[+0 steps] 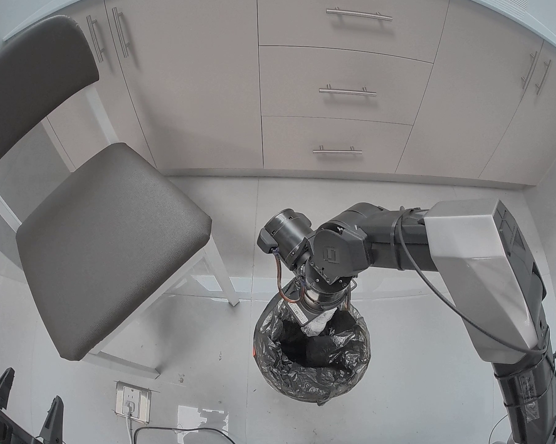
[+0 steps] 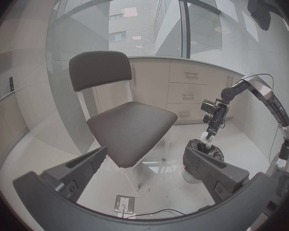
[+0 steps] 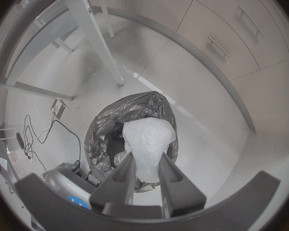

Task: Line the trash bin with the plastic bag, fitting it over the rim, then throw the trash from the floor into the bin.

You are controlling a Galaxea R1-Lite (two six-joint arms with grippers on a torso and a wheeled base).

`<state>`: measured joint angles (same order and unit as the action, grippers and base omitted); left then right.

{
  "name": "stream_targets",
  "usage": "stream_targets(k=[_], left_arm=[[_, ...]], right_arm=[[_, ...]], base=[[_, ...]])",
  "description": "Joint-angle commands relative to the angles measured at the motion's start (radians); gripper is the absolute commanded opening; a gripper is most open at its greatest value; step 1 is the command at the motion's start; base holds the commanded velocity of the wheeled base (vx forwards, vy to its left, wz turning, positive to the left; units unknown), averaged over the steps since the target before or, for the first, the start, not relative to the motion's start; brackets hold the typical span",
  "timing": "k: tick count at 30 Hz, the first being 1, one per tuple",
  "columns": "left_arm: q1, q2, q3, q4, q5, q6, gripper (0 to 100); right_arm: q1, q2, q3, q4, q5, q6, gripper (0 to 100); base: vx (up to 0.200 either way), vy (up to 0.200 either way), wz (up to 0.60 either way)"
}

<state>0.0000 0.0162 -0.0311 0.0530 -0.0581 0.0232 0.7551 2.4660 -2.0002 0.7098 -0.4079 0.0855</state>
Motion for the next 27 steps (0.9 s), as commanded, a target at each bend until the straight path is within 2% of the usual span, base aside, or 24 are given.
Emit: stream_targets(k=[1, 6, 12, 27], left_arm=[[0.0, -0.015, 0.0, 0.001, 0.0, 0.0, 100], [0.0, -0.015, 0.0, 0.001, 0.0, -0.002, 100], [0.0, -0.015, -0.001, 0.001, 0.001, -0.002, 100], [0.0, -0.015, 0.0, 0.001, 0.003, -0.008, 100]], right_arm=[[0.0, 0.004, 0.0, 0.0, 0.0, 0.003, 0], [0.004, 0.013, 0.0, 0.017, 0.0, -0.001, 0], [0.015, 0.025, 0.0, 0.143, 0.011, -0.003, 0], [0.027, 0.073, 0.0, 0.131, 0.012, 0.008, 0]], base=[[0.0, 0.0, 0.0], [0.0, 0.0, 0.0], [0.0, 0.0, 0.0], [0.0, 0.0, 0.0]])
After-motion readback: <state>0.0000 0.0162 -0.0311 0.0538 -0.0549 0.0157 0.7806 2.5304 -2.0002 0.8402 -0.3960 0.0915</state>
